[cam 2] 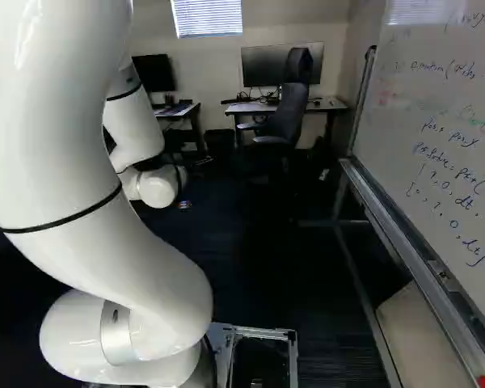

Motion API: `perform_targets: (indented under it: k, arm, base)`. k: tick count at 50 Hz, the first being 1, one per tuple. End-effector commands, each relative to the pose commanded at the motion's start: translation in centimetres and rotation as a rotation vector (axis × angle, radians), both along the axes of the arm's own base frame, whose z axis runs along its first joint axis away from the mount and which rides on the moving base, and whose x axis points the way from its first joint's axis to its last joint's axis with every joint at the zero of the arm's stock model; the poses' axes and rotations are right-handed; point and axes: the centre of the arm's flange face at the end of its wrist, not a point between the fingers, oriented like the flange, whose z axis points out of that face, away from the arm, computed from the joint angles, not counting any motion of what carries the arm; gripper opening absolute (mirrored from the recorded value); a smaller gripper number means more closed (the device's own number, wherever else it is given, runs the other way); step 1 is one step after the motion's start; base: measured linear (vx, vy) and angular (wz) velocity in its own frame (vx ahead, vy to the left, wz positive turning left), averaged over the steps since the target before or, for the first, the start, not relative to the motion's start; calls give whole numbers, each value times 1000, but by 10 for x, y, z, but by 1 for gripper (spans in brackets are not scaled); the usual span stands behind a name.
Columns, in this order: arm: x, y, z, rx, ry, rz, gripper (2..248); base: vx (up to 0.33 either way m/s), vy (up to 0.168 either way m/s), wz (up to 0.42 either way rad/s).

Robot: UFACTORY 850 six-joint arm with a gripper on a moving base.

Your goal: Open the door and move inside

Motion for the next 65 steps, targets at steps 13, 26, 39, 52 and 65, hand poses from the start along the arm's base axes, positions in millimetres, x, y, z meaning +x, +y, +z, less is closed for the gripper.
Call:
perform_targets:
  k: [13, 26, 39, 52, 65]
  arm:
    - [0, 0, 0, 0, 0, 0, 247]
    - [0, 0, 0, 0, 0, 0, 247]
    - [0, -1, 0, 0, 0, -1, 247]
    - [-5, -8, 1, -3, 4, -11, 247]
    - [-15, -23, 1, -8, 13, -31, 247]
  base:
    - [0, 0, 0]
    - [0, 0, 0]
    - [0, 0, 0]
    - [0, 0, 0]
    - [0, 0, 0]
